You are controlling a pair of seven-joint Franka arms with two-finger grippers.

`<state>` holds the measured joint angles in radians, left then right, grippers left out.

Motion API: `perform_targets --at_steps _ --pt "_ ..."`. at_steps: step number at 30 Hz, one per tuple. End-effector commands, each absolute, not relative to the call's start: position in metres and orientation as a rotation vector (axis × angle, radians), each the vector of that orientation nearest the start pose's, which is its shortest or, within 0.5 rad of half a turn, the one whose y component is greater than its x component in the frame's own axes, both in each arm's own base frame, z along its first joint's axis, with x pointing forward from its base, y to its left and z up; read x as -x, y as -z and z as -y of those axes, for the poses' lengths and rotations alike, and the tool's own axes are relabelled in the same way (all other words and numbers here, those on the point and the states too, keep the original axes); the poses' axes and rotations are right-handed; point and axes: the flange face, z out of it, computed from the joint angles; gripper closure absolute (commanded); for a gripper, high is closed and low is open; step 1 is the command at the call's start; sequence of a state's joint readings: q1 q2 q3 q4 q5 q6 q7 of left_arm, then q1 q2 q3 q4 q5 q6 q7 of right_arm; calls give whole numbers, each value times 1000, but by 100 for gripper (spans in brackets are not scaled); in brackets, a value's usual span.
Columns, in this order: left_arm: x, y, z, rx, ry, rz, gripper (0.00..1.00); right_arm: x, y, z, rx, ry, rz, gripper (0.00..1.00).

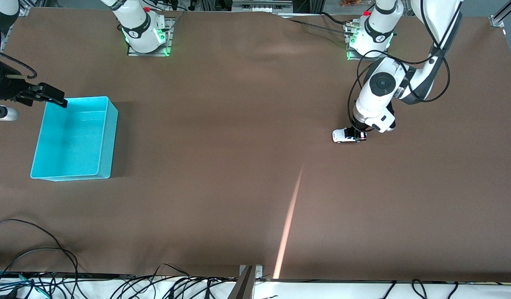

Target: Wind and store white jeep toy

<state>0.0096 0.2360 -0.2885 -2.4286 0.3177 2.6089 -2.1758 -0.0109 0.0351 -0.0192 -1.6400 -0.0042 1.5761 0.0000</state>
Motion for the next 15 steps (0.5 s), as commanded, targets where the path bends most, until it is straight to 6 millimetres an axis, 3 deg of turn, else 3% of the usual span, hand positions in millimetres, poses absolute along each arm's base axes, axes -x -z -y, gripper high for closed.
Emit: perform_targets --at_steps 1,7,15 --pt "-470 -210 148 -2162 -141 -2362 87 -564 -578 18 3130 -154 -44 0" --pt "-468 -196 147 -2187 -111 -2364 86 -564 -577 18 3132 -156 -44 0" --pt "-475 -193 133 -2218 -109 -2343 86 -564 -578 18 3130 -154 -48 0"
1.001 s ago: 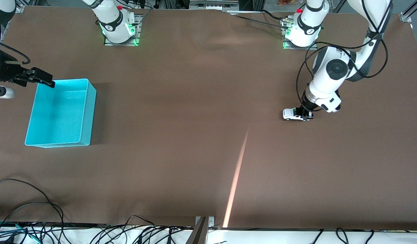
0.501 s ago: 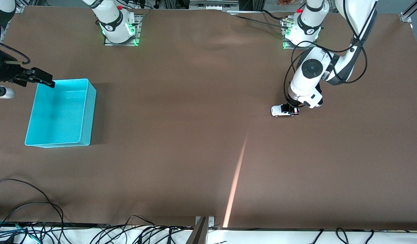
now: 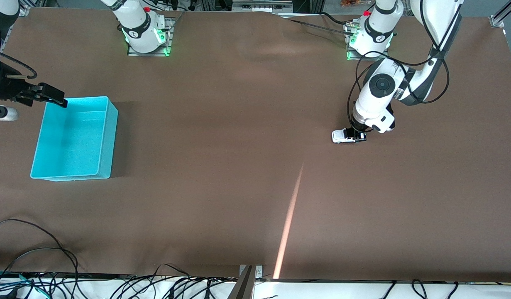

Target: Wind and store white jeep toy

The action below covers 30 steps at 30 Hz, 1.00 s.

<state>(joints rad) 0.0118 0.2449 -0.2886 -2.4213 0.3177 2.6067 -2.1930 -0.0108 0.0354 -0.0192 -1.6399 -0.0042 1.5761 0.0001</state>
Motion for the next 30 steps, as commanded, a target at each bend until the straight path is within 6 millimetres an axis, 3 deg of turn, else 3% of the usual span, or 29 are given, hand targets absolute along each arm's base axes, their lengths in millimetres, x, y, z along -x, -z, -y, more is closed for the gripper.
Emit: perform_targets --at_steps 1,30 --pt "-476 -192 127 -2223 -106 -2344 86 -564 -578 18 3130 -154 -48 0" --pt "-493 -185 17 -2370 -136 -2253 86 -564 -578 18 3130 -158 -46 0"
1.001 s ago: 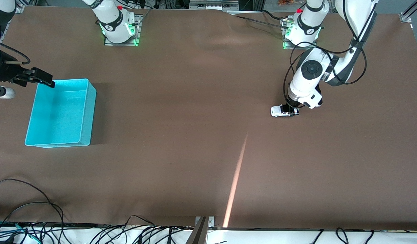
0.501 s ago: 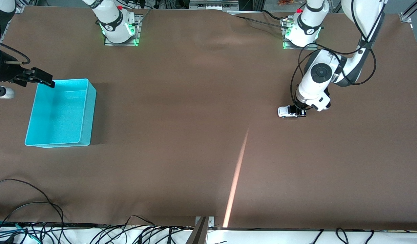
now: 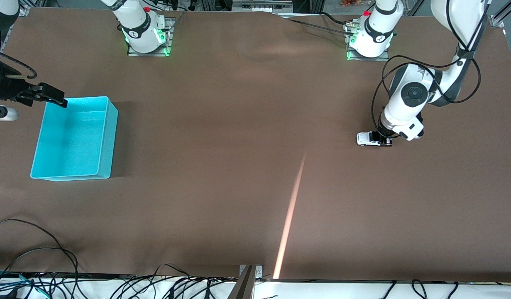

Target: Wind and store white jeep toy

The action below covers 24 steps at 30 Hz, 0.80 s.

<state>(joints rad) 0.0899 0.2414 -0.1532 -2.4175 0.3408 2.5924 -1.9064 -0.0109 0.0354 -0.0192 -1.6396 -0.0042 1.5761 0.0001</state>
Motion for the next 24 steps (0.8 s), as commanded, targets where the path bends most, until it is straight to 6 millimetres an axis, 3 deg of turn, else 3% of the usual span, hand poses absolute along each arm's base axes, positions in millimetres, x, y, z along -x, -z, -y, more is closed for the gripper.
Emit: perform_targets --at_steps 1,9,14,18,19,20,22,23,24 --pt "-493 -184 13 2179 125 2070 86 -564 -578 18 3130 -158 -46 0" --pt "-493 -179 -18 2206 128 2024 84 -564 -578 18 3130 -158 -46 0" --pt "-495 -174 -27 2203 122 2018 81 -564 -578 18 3130 -158 -46 0" --pt "-496 -173 -30 2207 123 2012 69 -564 -578 18 3130 -158 -44 0" --pt "-496 -173 -31 2209 123 2008 64 -564 -578 18 3130 -158 -44 0" --pt "-496 -173 -33 2210 125 2003 50 -564 -578 18 3130 -158 -44 0" --pt "-496 -174 -35 2214 127 1997 13 -563 -578 18 3130 -161 -44 0" --pt "-496 -174 -36 2218 126 1991 0 -563 -577 18 3130 -166 -48 0" --pt "-497 -176 -36 2219 128 1994 0 -563 -578 16 3130 -166 -51 0"
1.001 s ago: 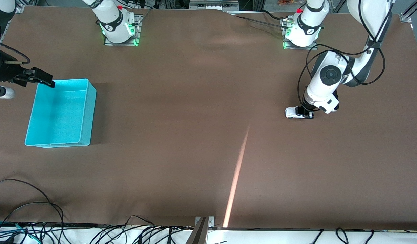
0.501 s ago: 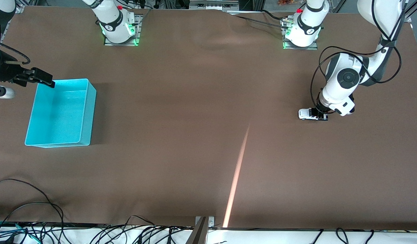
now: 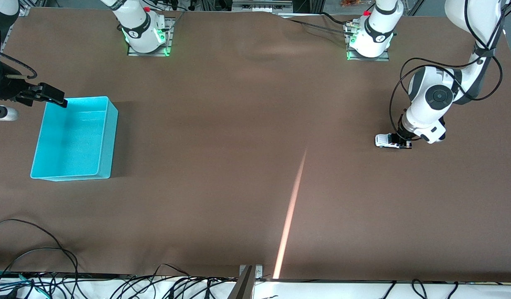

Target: Wind and store white jeep toy

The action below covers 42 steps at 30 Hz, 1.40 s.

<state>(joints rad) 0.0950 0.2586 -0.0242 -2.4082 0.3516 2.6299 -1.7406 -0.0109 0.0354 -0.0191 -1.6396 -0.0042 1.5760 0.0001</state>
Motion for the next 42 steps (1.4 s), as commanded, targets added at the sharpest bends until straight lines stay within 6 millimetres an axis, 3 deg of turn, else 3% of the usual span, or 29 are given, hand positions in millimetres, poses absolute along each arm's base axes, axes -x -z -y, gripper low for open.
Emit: perform_targets --at_steps 1,9,18,34,42 --pt "-499 -180 -38 2217 139 2001 0 -563 -578 16 3128 -166 -51 0" --pt "-523 -228 -56 2149 185 2008 0 -563 -579 12 3131 -163 -44 0" --pt "-542 -281 -50 2147 148 1917 0 -563 -579 13 3130 -163 -34 0" --pt "-591 -382 -12 2421 51 1563 0 -563 -579 13 3130 -161 -34 0" --pt "-603 -434 -15 2585 -30 1261 0 -563 -579 13 3130 -163 -34 0"
